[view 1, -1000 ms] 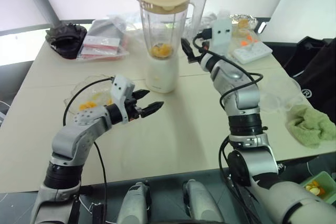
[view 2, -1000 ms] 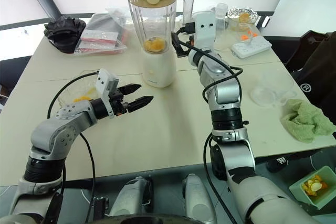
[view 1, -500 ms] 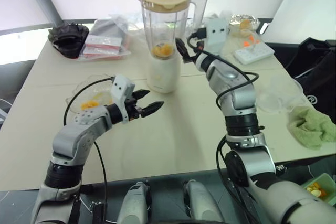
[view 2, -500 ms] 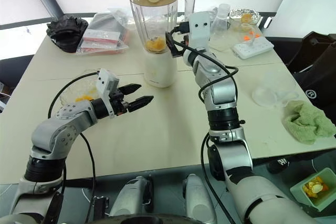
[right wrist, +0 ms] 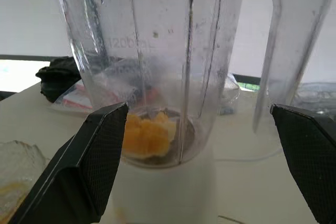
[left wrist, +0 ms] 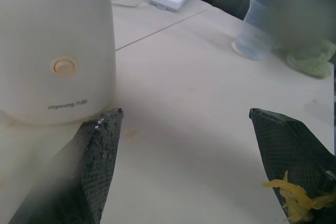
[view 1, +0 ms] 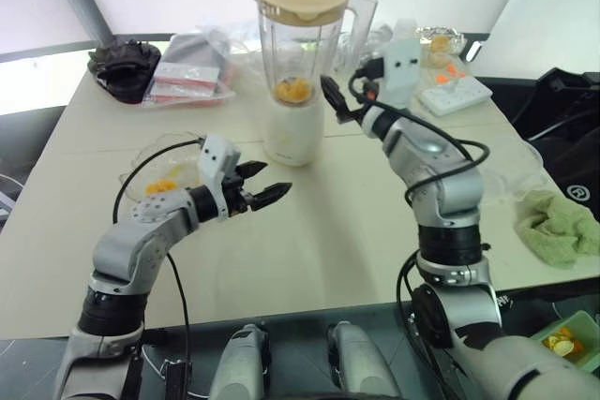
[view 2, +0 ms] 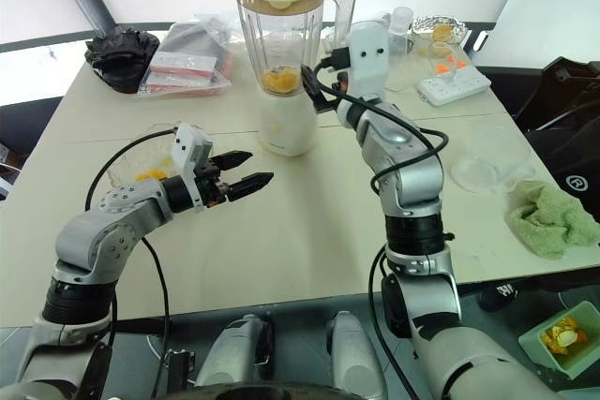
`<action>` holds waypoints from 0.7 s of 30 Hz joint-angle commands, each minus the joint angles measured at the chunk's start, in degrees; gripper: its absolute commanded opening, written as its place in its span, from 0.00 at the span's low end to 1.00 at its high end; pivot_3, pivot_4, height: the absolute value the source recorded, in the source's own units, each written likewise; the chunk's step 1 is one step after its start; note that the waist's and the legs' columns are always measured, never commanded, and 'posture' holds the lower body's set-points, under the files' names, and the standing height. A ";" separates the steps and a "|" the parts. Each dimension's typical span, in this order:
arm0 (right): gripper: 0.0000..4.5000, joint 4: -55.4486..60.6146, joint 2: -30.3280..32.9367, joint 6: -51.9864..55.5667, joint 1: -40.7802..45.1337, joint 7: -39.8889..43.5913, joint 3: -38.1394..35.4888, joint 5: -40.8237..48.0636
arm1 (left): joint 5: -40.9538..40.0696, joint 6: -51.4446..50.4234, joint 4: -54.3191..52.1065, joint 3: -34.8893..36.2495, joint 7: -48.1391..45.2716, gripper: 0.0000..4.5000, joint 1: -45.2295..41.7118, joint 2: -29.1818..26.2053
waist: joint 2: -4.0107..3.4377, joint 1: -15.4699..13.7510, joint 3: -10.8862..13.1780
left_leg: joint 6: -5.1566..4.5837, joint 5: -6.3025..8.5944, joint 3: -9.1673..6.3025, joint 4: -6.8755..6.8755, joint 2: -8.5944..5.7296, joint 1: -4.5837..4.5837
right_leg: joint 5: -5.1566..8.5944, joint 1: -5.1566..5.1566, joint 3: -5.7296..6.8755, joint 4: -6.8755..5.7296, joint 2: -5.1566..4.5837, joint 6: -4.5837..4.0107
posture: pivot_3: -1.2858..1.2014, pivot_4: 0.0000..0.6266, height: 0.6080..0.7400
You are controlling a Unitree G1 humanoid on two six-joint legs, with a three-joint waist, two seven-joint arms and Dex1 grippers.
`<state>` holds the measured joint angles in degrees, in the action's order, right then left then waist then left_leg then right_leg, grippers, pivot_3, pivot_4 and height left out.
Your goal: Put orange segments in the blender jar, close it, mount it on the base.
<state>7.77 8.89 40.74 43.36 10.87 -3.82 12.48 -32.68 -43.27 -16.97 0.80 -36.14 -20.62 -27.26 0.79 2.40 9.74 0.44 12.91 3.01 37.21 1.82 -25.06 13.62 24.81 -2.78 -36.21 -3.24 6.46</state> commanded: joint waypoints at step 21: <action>0.99 17.99 26.18 8.23 -14.09 27.69 -5.12 18.73 | -5.84 -3.54 -0.37 14.00 -1.34 0.89 -1.98 -9.64 | 0.06 -0.01 0.02 | -0.01 0.00 0.00 0.01 0.01 0.00 | 0.12 -0.03 0.01 0.12 0.05 -0.19 | 0.52 0.24 1.00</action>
<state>23.05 33.87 49.63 29.15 36.46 -7.39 29.55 -37.11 -46.70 -16.30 12.17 -36.61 -22.50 -35.55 0.86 2.39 9.76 0.43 12.91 3.01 37.22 1.83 -25.05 13.74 24.78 -2.77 -36.09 -3.19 6.26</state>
